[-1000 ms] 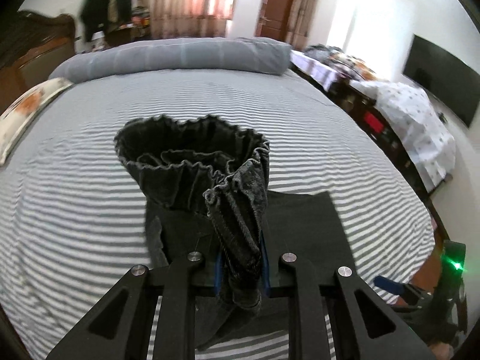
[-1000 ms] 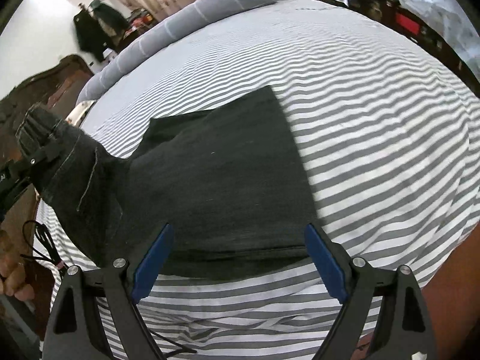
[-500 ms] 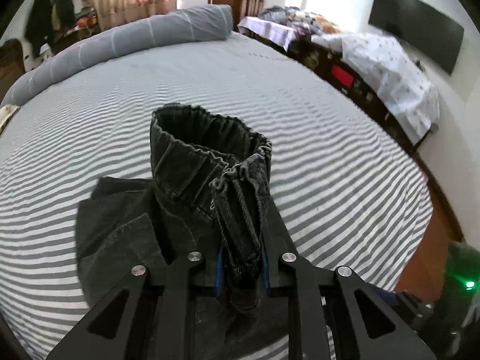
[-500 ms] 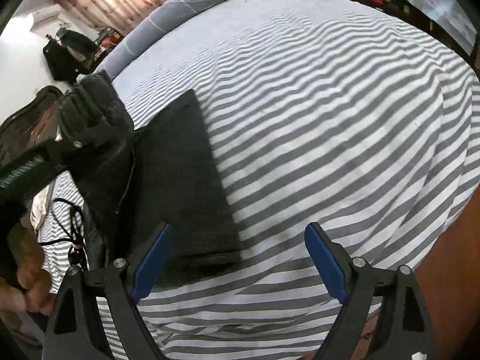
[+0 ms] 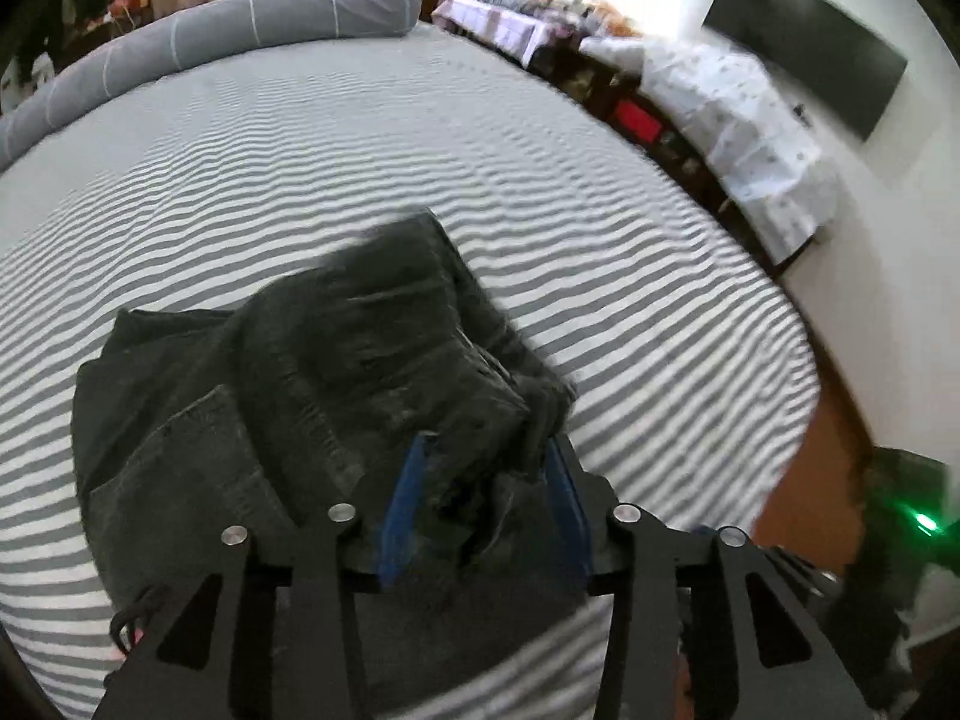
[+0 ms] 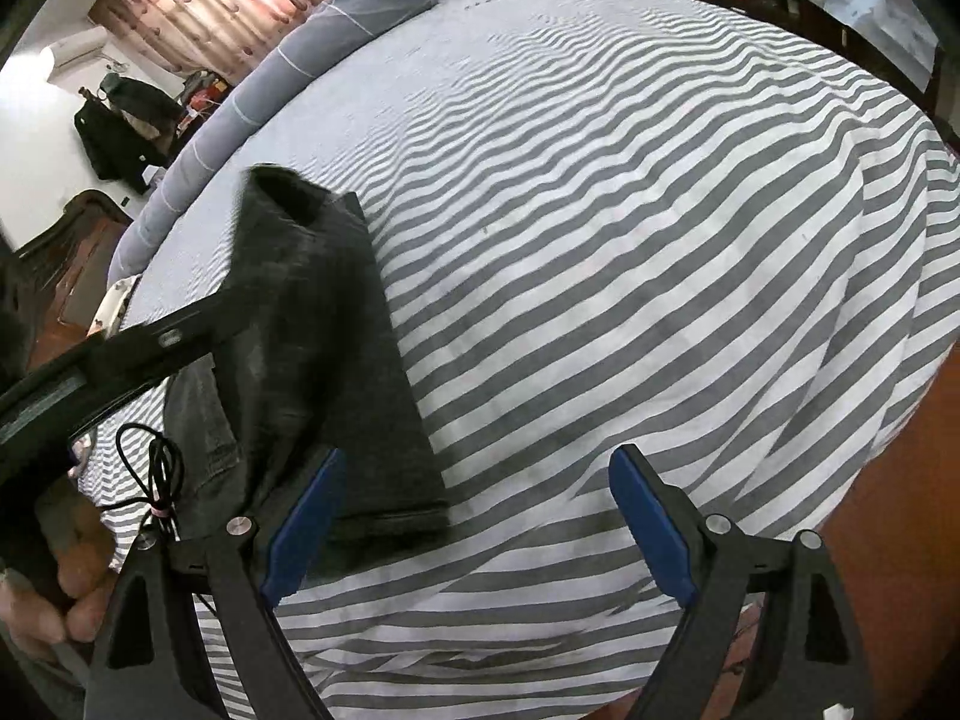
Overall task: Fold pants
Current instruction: 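Grasp the elastic cuff end of the jeans with the left tool and lift it, then fold the held cuff end over the jeans and open the left tool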
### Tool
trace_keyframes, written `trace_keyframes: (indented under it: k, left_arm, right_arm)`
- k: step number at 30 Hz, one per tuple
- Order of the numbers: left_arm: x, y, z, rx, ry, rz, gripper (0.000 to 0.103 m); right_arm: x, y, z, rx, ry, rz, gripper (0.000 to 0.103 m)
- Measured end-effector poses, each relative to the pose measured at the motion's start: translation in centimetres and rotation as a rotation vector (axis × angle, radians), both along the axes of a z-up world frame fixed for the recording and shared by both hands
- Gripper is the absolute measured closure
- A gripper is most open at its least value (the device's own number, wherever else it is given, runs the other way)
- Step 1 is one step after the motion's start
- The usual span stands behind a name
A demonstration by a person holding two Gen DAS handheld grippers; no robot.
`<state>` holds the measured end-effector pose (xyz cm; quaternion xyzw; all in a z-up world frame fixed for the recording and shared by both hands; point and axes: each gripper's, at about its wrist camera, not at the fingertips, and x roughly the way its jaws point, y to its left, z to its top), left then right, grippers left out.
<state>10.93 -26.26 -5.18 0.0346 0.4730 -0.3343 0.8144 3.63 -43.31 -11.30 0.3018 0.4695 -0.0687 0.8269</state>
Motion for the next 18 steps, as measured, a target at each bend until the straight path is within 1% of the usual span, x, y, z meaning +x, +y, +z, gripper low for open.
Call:
trace_keyframes:
  k: [2,5,6,8,9,11,13,14,16,18]
  left_arm:
    - [-0.4,2.2,1.0,-0.032,0.004,0.015,0.051]
    - [-0.8,5.7,2.0,-0.054,0.01,0.052,0.049]
    - [-0.8,7.8,2.3,-0.045,0.006,0.082,0.049]
    - [-0.9,10.2,2.3,-0.019,-0.003,0.123,0.047]
    - [-0.9,12.2,2.1,0.012,-0.01,0.158,0.047]
    - [-0.7,14.8,1.6,0.047,-0.005,0.21,0.046]
    - [-0.6,16.6,0.8,0.071,0.003,0.254,0.046]
    - [-0.6,17.7,0.2,0.088,0.017,0.281,0.046]
    - [-0.7,19.3,-0.6,0.092,0.035,0.309,0.046]
    - [-0.7,20.4,-1.4,0.096,0.051,0.336,0.046]
  right_arm:
    - [-0.3,0.2,0.6,-0.012,-0.009,-0.001,0.016]
    - [-0.3,0.9,1.6,-0.015,-0.034,0.01,0.016]
    - [-0.1,1.2,2.0,-0.021,-0.044,0.019,0.016]
    - [0.3,2.0,2.8,-0.038,-0.069,0.043,0.017]
    - [0.7,2.5,3.2,-0.046,-0.083,0.055,0.021]
    - [1.7,3.6,3.9,-0.047,-0.108,0.094,0.028]
    - [2.6,4.3,4.1,-0.038,-0.119,0.115,0.036]
    - [3.4,4.8,4.1,-0.034,-0.118,0.126,0.038]
    - [5.0,5.3,3.8,-0.028,-0.106,0.135,0.044]
    - [6.5,5.6,3.5,-0.031,-0.09,0.135,0.046]
